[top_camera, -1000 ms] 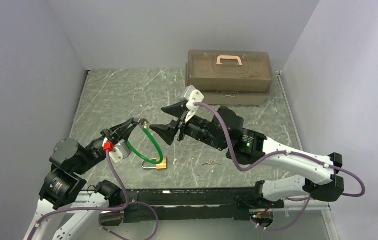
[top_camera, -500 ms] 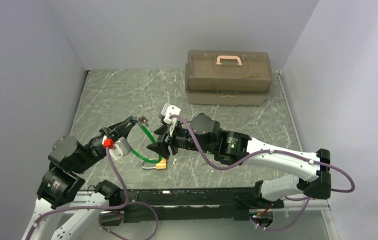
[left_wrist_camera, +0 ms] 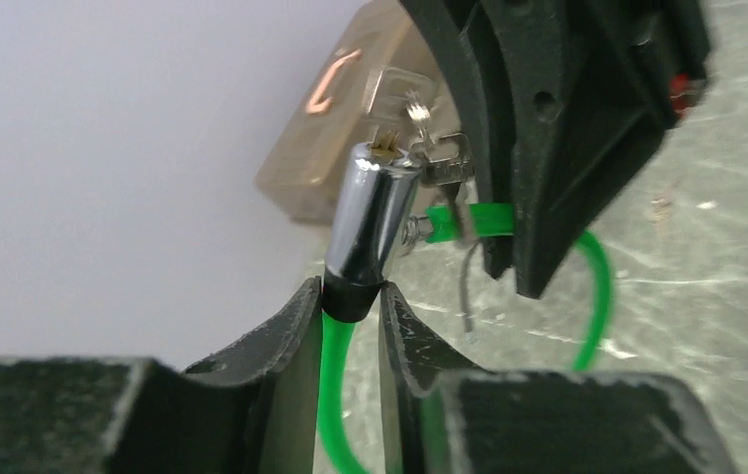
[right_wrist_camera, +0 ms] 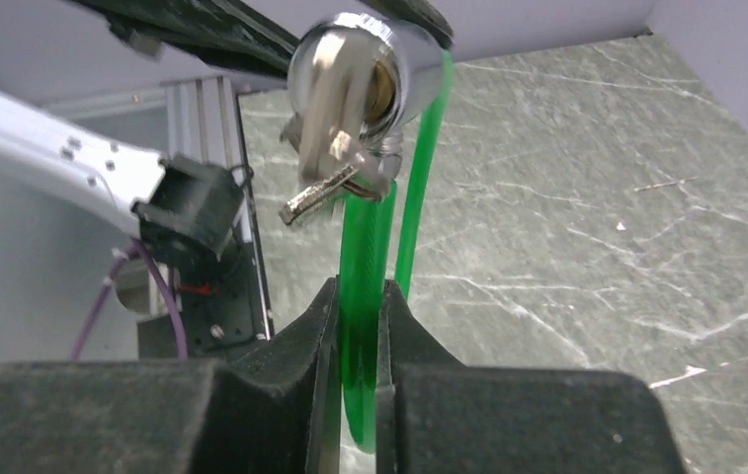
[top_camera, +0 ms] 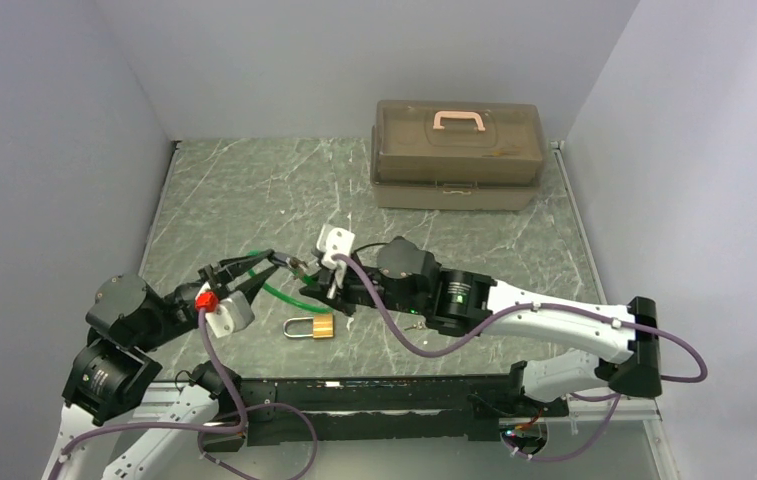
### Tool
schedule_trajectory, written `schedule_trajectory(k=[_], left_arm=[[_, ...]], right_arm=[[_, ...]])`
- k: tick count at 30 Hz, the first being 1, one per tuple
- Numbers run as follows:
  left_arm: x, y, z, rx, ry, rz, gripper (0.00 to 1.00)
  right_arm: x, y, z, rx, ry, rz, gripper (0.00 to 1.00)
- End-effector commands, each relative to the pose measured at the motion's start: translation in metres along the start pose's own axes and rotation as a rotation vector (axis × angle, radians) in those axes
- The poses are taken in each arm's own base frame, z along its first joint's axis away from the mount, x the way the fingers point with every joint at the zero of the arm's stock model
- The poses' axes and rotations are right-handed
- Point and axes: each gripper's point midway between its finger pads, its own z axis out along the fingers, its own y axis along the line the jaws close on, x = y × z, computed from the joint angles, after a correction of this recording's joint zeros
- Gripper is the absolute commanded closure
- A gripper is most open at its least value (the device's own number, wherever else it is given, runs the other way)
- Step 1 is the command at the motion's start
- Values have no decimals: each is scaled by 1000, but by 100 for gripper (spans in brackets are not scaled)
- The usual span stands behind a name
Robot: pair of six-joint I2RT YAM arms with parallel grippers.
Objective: Unlock with the key
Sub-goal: Unlock the lock.
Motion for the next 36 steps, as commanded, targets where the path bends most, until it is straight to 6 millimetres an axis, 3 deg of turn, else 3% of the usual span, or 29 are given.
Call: schedule_trajectory(k=[1,4,8,13,16,20,25,28,31,34,36], left_arm=[[-41,-34,-5,214,-148,-101,67],[-41,-41,-4,267,-126,-169,52],[-42,-46,-1,313,-117,-224,39],[-28,-68,-2,438,-54,-263,37],[-17,-68,-3,433,2,-253,40],[-15,-64,-4,419,20,-230,48],[-35,-61,-4,462,-29,-242,67],[-39,-65,-4,505,-41,-257,68],[-30,-74,-4,543,-12,-290,87],[-8,-82,-2,555,76,-328,94],[6,-85,0,544,115,-327,98]], right_arm=[[-31,-3,-25,-20,-197,-199,100],[-24,4,-32,-65,-187,-249,100],[-24,14,-37,-129,-177,-264,100],[-39,20,-44,-150,-223,-258,100],[-46,24,-50,-170,-248,-253,100],[-52,28,-54,-192,-262,-245,100],[-52,31,-49,-209,-249,-233,100],[-51,29,-44,-198,-238,-219,100],[-51,25,-41,-175,-233,-199,100],[-51,21,-39,-152,-232,-184,100],[-48,17,-38,-126,-222,-173,93]])
